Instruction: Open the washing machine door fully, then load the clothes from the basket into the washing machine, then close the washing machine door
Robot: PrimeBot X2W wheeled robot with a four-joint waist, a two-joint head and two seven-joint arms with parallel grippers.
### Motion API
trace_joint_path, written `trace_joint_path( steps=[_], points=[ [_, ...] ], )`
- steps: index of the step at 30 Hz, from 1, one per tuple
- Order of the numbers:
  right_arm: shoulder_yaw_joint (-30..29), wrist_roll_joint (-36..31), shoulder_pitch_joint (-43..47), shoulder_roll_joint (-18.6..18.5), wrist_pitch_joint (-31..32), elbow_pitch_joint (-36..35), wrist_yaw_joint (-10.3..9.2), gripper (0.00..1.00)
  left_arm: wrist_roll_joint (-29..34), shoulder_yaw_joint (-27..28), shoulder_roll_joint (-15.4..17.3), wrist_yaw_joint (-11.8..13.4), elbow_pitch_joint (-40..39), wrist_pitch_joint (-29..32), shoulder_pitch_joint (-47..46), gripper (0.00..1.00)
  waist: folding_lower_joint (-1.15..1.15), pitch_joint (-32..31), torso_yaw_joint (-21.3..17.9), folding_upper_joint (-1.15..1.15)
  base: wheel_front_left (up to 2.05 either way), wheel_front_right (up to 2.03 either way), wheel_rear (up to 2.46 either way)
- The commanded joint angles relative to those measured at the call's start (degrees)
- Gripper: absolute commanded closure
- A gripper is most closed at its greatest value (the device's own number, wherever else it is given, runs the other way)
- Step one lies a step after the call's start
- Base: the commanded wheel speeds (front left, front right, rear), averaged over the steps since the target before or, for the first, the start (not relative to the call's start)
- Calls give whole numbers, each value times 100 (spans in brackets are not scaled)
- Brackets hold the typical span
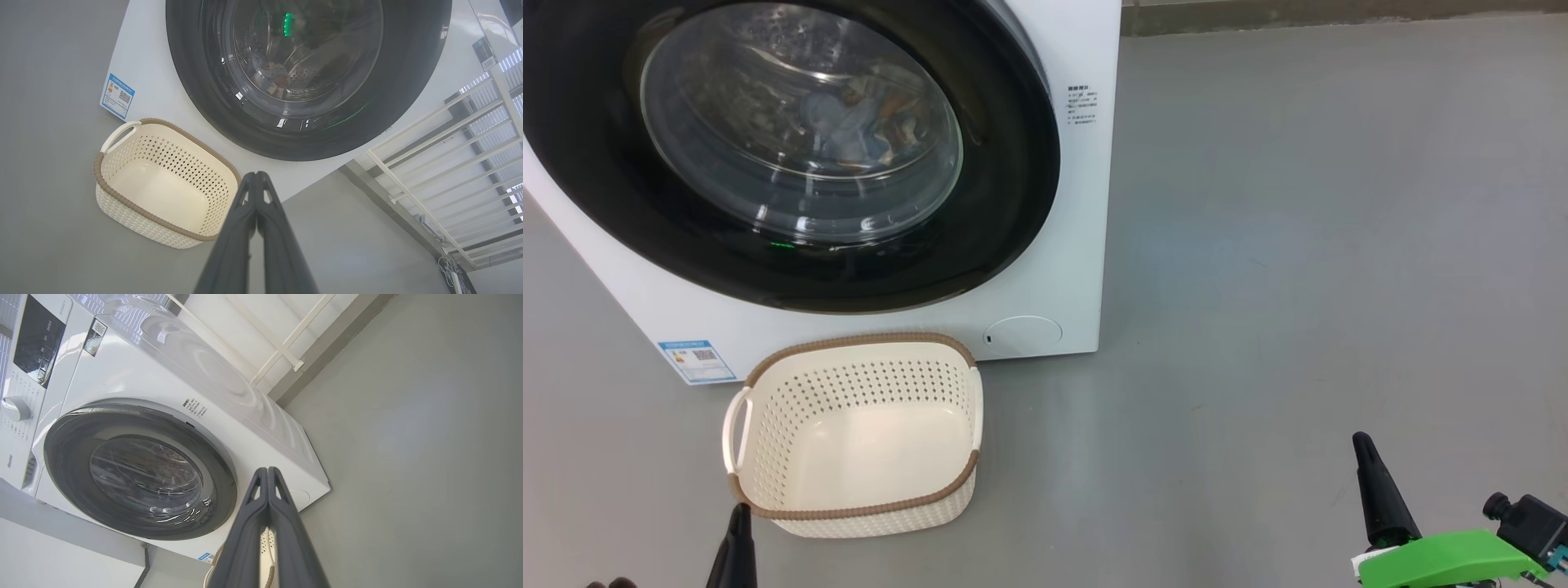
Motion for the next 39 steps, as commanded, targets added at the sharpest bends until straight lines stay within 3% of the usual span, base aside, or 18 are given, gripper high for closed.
trace_joint_path(
  steps=[1, 39],
  points=[
    [45, 188, -238, -54, 44, -122, -6, 100, -189, 85, 107, -7, -86, 54, -259, 100, 0, -2, 0, 0, 0, 0, 0],
    [-130, 2336, -368, -62, 664, -37, -11, 100, -2609, 140, 164, -12, 274, 663, -689, 100, 0, -39, 0, 0, 0, 0, 0]
  ],
)
